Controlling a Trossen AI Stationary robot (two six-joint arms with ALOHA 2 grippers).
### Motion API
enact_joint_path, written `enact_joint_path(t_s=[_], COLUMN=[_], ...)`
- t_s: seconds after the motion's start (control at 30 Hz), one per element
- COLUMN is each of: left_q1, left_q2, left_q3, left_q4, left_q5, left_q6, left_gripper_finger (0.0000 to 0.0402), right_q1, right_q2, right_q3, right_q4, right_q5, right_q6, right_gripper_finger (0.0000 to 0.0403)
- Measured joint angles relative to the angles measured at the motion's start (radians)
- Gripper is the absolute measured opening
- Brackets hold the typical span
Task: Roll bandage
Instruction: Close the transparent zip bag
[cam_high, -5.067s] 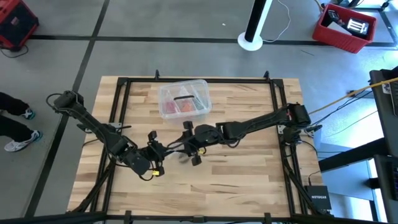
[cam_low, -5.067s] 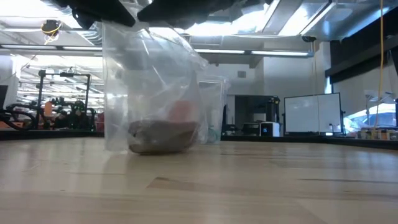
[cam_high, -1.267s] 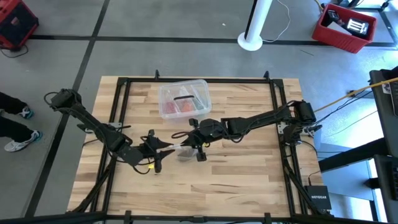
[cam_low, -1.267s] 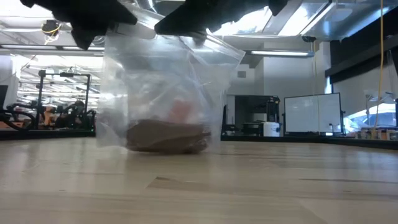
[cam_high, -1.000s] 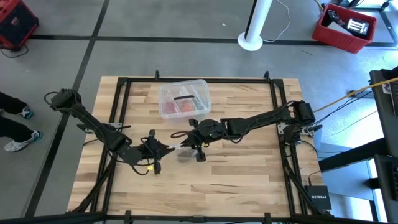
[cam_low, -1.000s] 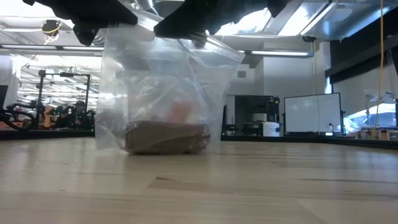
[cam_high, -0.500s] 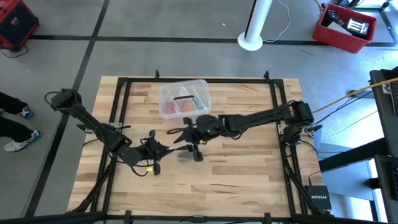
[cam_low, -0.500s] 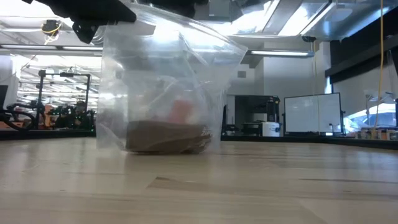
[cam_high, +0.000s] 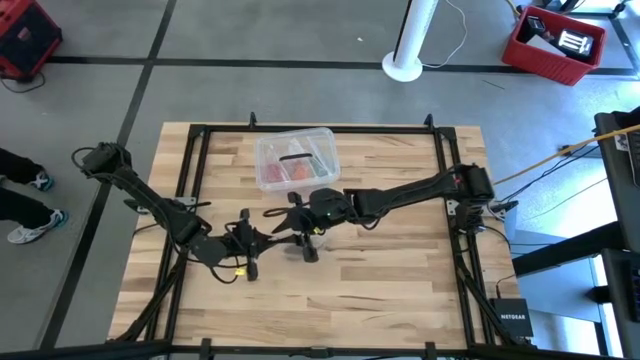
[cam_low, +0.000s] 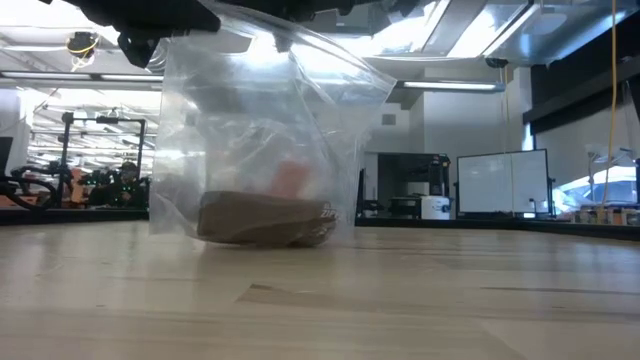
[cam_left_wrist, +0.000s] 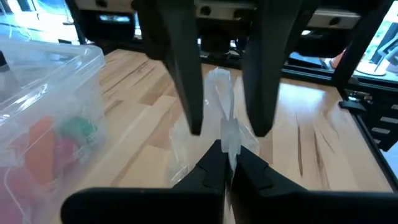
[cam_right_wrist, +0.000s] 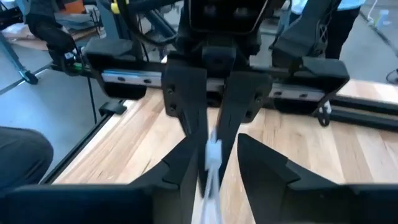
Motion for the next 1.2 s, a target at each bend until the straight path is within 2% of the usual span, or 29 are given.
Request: enact_joint_path(t_s=[0.2, 0.47, 0.7, 0.9, 1.2], left_q1=[0.001, 0.0, -0.025, -0.054, -0.072], left_q2=[0.001, 0.001, 0.001, 0.001, -0.003], left_q3=[0.0, 0.0, -0.001, -0.002, 0.002], left_q4=[0.012, 0.012, 0.007, 0.008, 0.028], left_q5=[0.0, 0.0, -0.047, -0.091, -0.138], left_q6=[0.019, 0.016, 0.022, 0.034, 0.043], left_gripper_finger=[0.0, 0.0, 0.0, 0.0, 0.0], right_q1=[0.0, 0.0, 0.0, 0.001, 0.0], right_q2=[0.02, 0.02, 0.008, 0.005, 0.015], right_q3=[0.0, 0.0, 0.002, 0.003, -0.006], right_q4=[0.017, 0.001, -0.074, -0.119, -0.259], right_q5=[0.002, -0.002, 0.019, 0.024, 0.056], right_q6=[-0.014, -0.041, -0.047, -0.051, -0.071], right_gripper_finger=[0.0095, 0.0019, 0.0041, 0.0021, 0.0026])
